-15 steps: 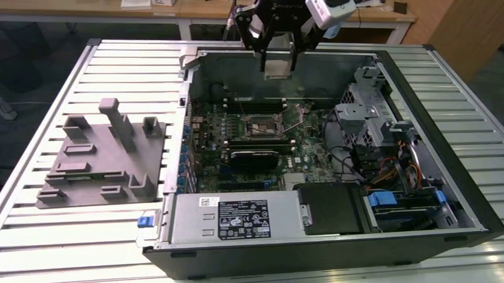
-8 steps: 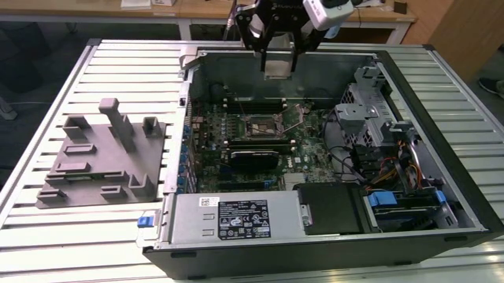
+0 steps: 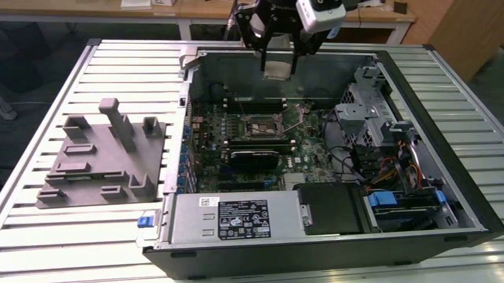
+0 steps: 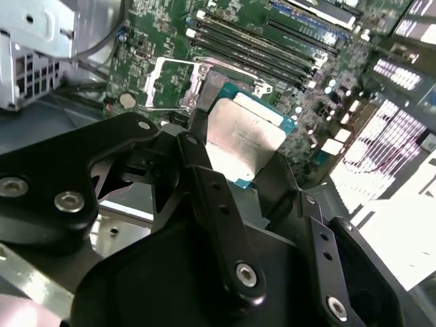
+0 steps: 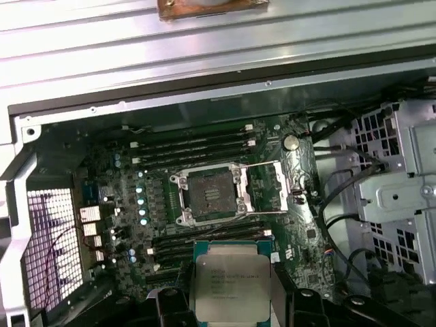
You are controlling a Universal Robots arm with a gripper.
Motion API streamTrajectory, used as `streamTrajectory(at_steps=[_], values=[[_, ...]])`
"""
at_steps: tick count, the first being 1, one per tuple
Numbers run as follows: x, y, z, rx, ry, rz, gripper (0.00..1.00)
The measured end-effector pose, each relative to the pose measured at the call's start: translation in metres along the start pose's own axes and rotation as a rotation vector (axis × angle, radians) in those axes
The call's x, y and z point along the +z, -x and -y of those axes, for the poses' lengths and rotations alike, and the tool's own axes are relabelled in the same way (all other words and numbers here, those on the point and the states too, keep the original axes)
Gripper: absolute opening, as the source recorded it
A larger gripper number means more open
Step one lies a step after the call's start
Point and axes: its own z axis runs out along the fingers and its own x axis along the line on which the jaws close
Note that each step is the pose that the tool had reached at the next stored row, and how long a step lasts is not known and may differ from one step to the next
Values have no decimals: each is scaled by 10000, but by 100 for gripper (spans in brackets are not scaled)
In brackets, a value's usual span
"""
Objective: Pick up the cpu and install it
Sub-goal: 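Place the cpu into insertion slot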
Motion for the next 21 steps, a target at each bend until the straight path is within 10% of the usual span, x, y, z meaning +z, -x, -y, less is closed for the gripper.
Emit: streamTrajectory(at_steps=[21], values=[[25, -1, -1, 2663, -57, 154, 53]])
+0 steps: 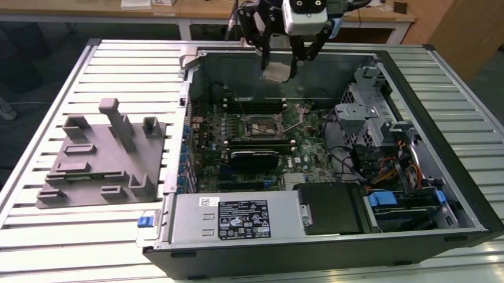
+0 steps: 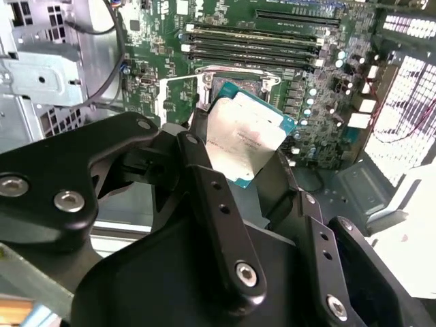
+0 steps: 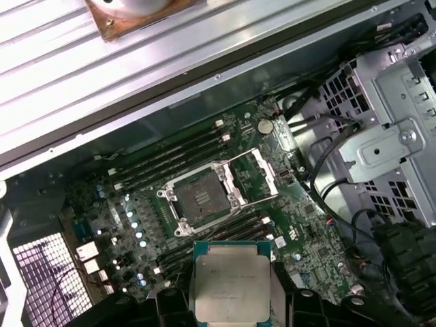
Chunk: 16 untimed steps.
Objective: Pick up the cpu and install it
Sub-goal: 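Place the cpu into insertion slot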
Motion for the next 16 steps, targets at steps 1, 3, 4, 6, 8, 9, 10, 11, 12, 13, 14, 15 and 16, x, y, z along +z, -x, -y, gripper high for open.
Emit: streamTrajectory(at_steps=[1, 3, 4, 6, 8, 9, 10, 11, 12, 13, 14, 15, 16], values=[[1, 0, 0, 101, -2, 5, 53], [2, 0, 0, 294, -6, 17, 53], [2, 0, -1, 389, -8, 22, 53], [4, -1, 0, 551, -11, 32, 53], [5, -1, -1, 704, -14, 40, 53], [6, -1, -1, 783, -16, 45, 53], [7, -1, -1, 861, -17, 49, 53], [8, -1, -1, 942, -19, 54, 53], [9, -1, -1, 1017, -21, 58, 53], [10, -1, -1, 1092, -23, 62, 53], [11, -1, -2, 1166, -24, 67, 53], [12, -2, -2, 1240, -26, 71, 53], [13, -2, -2, 1314, -27, 75, 53]])
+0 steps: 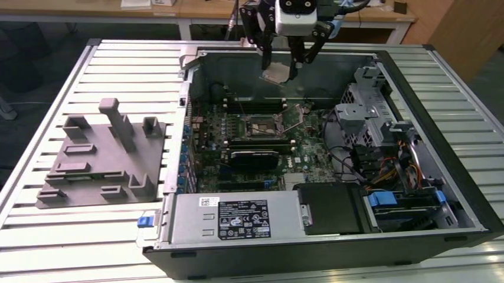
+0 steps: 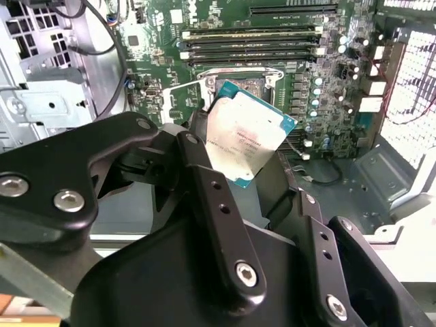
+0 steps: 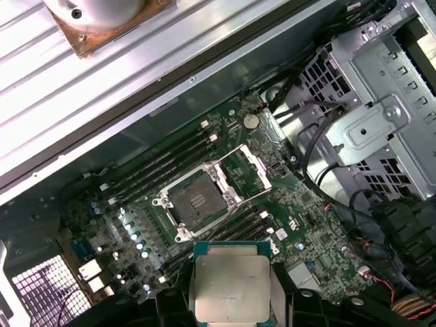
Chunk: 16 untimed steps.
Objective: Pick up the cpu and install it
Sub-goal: 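Place the cpu into insertion slot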
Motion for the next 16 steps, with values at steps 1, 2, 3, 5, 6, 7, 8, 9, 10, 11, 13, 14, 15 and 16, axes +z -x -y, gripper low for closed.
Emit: streamTrajectory(at_steps=[1, 2, 3, 5, 6, 7, 8, 9, 10, 11, 13, 14, 15, 16], values=[[1, 0, -1, 77, -2, 5, 53], [2, -1, -1, 151, -3, 9, 53], [3, -2, -3, 231, -5, 13, 53], [5, -5, -7, 372, -9, 22, 53], [7, -7, -9, 439, -9, 25, 53], [8, -8, -11, 505, -10, 29, 53], [10, -9, -13, 568, -12, 33, 53], [11, -11, -15, 630, -13, 37, 53], [12, -12, -17, 705, -14, 41, 53], [14, -13, -17, 781, -15, 45, 53], [16, -14, -19, 960, -20, 56, 53], [17, -15, -21, 1068, -23, 62, 53], [19, -16, -22, 1194, -25, 69, 53], [21, -16, -22, 1330, -27, 77, 53]])
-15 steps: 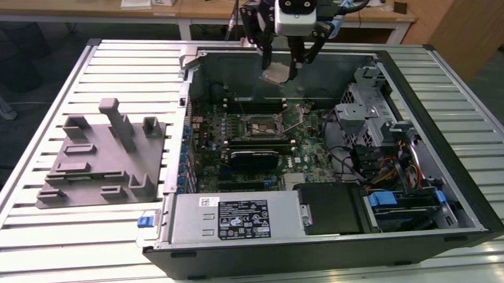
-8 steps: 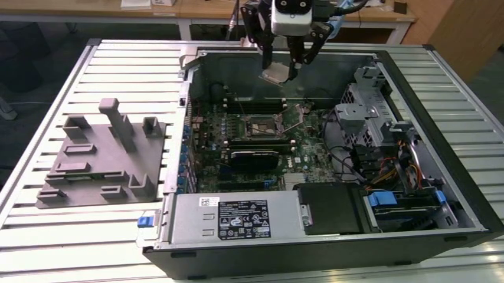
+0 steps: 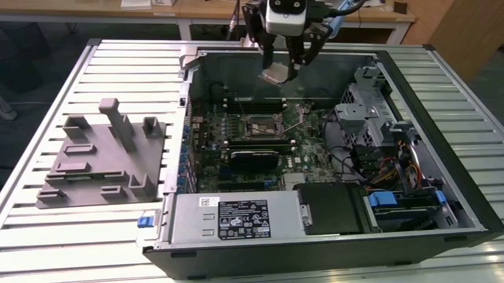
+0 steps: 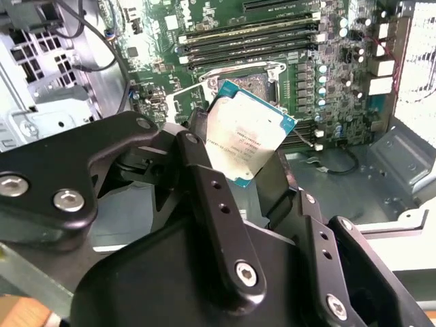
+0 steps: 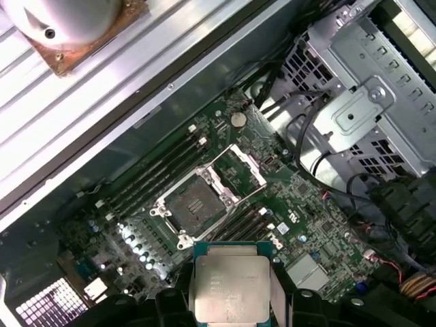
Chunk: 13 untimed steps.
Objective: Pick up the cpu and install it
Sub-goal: 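Place the cpu into insertion slot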
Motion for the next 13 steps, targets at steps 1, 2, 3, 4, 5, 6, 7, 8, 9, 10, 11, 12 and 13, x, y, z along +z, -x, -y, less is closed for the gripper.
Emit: streamTrajectory(at_steps=[1, 2, 3, 4, 5, 6, 7, 8, 9, 10, 11, 12, 13], values=[[2, 0, 0, 168, -3, 10, 53], [3, -1, 0, 330, -8, 19, 53], [4, -1, -1, 499, -12, 29, 53], [6, -1, 0, 678, -15, 39, 53], [8, -1, 0, 857, -19, 49, 53], [11, -1, 0, 1037, -23, 60, 53], [13, -1, 0, 1215, -27, 70, 53], [15, -1, 0, 1407, -30, 80, 53], [17, -1, 0, 1585, -34, 91, 53], [19, -2, 0, 1757, -39, 101, 53], [21, -2, 0, 1920, -42, 111, 53], [23, -2, 0, 2087, -45, 120, 53], [25, -2, 0, 2256, -48, 130, 53]])
